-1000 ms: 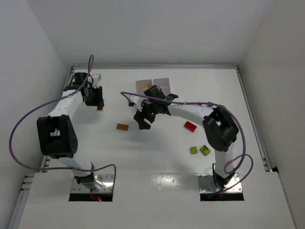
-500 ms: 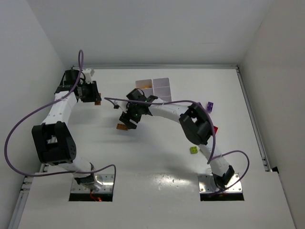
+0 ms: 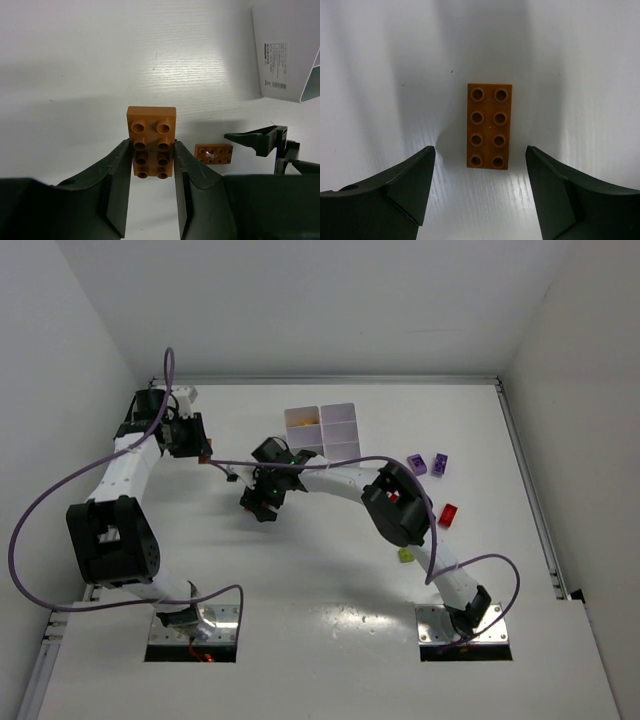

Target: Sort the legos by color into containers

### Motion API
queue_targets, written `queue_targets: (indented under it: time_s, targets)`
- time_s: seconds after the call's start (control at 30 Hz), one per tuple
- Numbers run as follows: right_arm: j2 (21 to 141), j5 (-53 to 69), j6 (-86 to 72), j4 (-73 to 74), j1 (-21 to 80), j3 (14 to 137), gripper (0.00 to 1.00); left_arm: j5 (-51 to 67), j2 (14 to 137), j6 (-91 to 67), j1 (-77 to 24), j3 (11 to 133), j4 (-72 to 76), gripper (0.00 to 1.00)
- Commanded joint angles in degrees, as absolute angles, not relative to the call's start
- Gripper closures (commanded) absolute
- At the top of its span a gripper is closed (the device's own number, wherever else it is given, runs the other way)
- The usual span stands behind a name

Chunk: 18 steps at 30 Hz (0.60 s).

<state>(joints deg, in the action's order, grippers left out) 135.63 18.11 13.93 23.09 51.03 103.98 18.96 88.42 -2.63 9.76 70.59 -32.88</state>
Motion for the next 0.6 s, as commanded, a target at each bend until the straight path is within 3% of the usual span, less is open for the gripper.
queue_targets:
  time_s: [0.0,0.33,0.47,0.57]
  targets:
    - [137.19,17.50,13.45,21.53,51.42,107.14,0.27,19.95,85.87,-3.08,10.46,70.58,-31.99,1.00]
    - [140.71,16.35,12.30,22.15,51.42,110.21,0.27,20.48,85.87,-3.08,10.46,70.58,-31.99,1.00]
    - [141.24,16.87,11.78,22.76,51.42,110.83,0.32,20.48,86.40,-3.08,10.46,70.58,-31.99,1.00]
    - [139.76,16.88,13.26,23.29,51.42,108.21,0.45,20.48,86.40,-3.08,10.46,70.58,-31.99,1.00]
